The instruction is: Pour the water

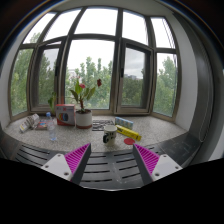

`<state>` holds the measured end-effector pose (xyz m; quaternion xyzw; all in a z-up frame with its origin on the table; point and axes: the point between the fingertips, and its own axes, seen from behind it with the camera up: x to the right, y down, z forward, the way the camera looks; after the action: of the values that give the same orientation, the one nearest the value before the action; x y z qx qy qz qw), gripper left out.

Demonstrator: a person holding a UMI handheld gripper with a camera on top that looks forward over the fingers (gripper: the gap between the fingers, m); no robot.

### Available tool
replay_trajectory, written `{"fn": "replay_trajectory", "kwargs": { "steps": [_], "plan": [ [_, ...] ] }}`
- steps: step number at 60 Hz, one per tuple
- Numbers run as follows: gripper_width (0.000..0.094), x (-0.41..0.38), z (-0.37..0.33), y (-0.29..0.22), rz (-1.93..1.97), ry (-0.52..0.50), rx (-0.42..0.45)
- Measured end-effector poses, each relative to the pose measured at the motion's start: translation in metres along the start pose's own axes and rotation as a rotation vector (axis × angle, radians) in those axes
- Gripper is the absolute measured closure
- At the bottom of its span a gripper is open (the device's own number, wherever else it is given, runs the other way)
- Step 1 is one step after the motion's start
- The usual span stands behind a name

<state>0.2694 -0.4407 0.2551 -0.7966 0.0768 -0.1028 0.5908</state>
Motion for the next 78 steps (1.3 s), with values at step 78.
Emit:
{"fn": "replay_trajectory", "kwargs": {
  "steps": [78],
  "plan": [
    [0.0225,-0.48,0.391,0.039,-0.094,-0.197,0.068]
  ]
}}
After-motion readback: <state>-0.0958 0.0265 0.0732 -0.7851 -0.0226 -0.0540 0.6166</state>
